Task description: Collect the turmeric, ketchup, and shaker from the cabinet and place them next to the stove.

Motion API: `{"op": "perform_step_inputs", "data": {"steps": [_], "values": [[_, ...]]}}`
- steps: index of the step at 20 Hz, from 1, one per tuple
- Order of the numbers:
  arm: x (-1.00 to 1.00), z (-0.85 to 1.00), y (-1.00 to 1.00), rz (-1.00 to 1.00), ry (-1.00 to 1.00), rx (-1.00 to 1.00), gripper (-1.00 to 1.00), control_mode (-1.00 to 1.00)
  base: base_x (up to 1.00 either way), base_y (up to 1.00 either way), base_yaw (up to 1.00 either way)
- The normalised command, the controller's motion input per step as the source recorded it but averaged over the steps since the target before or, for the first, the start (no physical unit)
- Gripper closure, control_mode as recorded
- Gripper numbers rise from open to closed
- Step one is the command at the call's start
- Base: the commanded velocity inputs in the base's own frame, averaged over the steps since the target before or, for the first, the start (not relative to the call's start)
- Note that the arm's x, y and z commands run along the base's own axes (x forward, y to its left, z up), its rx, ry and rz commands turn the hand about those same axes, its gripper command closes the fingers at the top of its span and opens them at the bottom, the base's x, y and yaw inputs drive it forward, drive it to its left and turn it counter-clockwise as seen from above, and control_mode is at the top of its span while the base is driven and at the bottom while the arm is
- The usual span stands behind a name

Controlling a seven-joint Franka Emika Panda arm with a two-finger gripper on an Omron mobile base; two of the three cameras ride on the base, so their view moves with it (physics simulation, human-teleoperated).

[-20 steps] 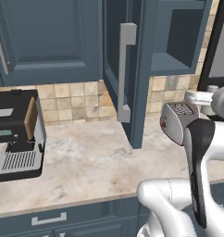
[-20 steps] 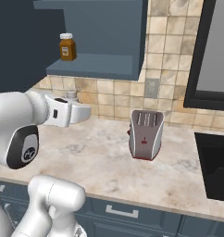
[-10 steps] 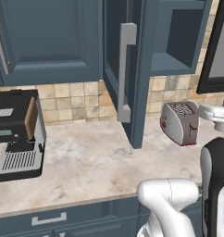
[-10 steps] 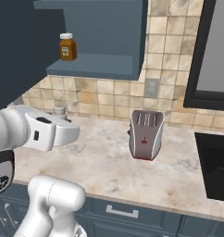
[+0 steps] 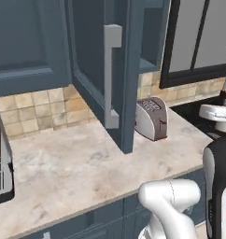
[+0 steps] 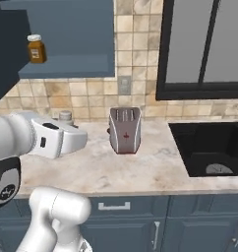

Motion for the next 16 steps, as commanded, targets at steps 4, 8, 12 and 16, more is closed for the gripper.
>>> {"op": "perform_step_inputs", "data": {"steps": [4,8,12,16], "values": [[0.0,0.0,0.0,0.0,0.0,0.0,1.0,1.0,-0.19,-0.04,-0.66],[0.0,0.0,0.0,0.0,0.0,0.0,1.0,1.0,-0.15,-0.01,-0.69],[0.0,0.0,0.0,0.0,0.0,0.0,1.0,1.0,-0.12,0.0,-0.7],[0.0,0.0,0.0,0.0,0.0,0.0,1.0,1.0,-0.1,-0.01,-0.7]]}}
